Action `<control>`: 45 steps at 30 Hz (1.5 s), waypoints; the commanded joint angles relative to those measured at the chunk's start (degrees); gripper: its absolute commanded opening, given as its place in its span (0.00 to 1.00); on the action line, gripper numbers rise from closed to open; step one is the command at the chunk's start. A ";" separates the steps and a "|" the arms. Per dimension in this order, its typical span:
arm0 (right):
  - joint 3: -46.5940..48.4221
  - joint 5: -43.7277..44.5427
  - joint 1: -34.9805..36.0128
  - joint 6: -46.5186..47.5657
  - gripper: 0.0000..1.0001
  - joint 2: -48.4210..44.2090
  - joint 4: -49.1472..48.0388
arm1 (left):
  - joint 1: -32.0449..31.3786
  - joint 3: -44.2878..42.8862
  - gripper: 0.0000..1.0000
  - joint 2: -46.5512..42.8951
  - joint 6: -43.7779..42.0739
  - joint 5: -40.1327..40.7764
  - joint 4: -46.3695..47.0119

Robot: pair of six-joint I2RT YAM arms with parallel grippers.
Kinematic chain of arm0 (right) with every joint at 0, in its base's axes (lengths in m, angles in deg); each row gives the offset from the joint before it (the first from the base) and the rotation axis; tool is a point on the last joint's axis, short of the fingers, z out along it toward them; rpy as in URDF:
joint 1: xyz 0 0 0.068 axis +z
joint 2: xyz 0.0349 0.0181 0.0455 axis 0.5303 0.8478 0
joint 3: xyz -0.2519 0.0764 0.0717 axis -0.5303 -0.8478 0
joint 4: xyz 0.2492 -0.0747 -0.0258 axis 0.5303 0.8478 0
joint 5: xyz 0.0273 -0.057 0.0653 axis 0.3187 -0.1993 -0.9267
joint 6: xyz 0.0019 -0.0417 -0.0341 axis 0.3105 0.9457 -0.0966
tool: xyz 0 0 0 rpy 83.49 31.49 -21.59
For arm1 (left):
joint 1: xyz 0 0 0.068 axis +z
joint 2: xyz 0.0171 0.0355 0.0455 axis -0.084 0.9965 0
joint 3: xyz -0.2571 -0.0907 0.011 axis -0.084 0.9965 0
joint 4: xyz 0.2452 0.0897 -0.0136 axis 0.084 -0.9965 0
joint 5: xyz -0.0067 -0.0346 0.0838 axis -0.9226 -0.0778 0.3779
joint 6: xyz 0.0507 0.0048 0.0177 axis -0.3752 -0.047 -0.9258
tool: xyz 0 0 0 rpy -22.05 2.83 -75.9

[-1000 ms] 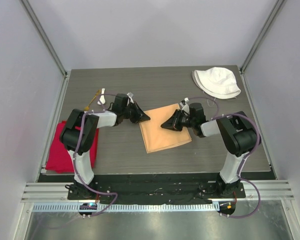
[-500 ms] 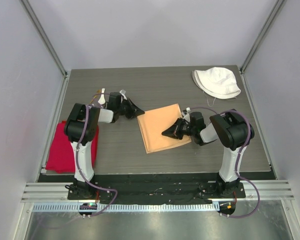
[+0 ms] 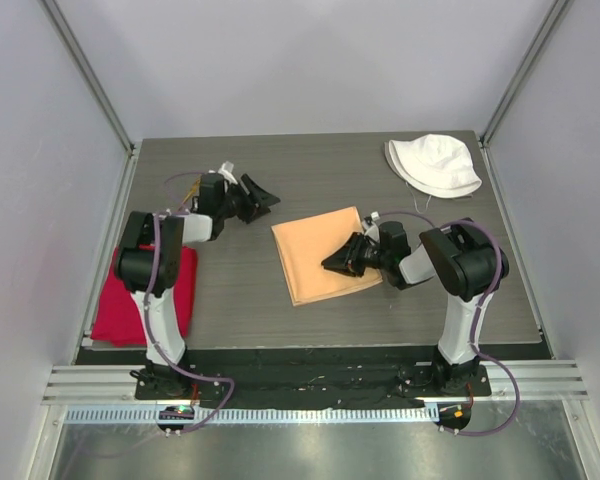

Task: Fold the napkin into a case and place the utensils inside
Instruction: Flatten out the square-folded napkin at the center of the board.

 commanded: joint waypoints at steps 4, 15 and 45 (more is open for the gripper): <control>5.89 3.40 0.71 6.75 0.45 -3.29 10.78 | -2.78 6.88 0.41 -15.41 6.24 1.00 6.42; 5.81 3.05 0.79 7.89 0.52 -2.67 10.88 | -5.35 11.47 0.13 -0.30 12.42 2.04 24.64; 23.92 5.24 10.81 5.54 0.59 -1.54 14.43 | -5.35 7.07 0.03 -0.91 6.00 1.87 6.80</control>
